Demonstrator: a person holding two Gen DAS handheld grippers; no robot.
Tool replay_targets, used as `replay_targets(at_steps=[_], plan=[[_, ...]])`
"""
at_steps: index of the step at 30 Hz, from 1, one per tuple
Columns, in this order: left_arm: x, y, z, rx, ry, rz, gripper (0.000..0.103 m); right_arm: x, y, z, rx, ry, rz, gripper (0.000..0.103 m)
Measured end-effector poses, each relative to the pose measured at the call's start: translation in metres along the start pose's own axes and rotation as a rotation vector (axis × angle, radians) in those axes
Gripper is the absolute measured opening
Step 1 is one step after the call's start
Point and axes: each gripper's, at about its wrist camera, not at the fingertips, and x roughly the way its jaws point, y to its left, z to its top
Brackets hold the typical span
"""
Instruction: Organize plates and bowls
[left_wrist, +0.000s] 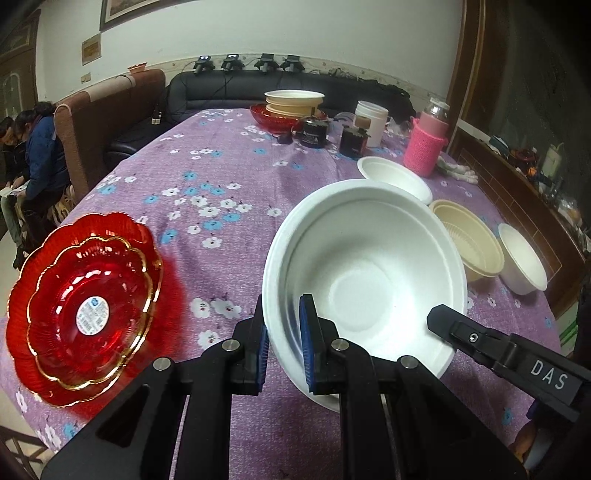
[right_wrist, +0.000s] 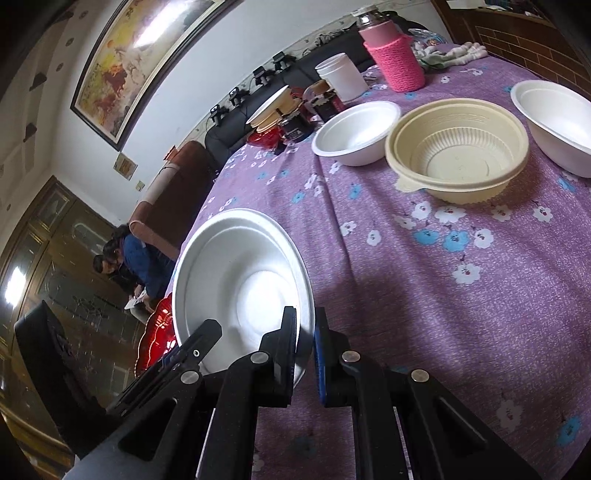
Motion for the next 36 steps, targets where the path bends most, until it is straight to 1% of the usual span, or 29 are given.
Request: replay_targets(at_steps=[8,16,36], plan=[[-0.014,0.017,-0.001,-0.036,-0.027,0.029,0.013,0.003,0.02,-0.002,-0.039,0.006,0.023,0.009],[-0.025,0.046,0.0,-0.089,-0.048,0.087,0.013,0.014,0.052,-0.004,-0.1,0.029,0.065,0.008],[-0.036,0.1,-0.004,-0.194,-0.059,0.191,0.014,0.044,0.116,-0.019,-0.214,0.106,0.118,0.008]])
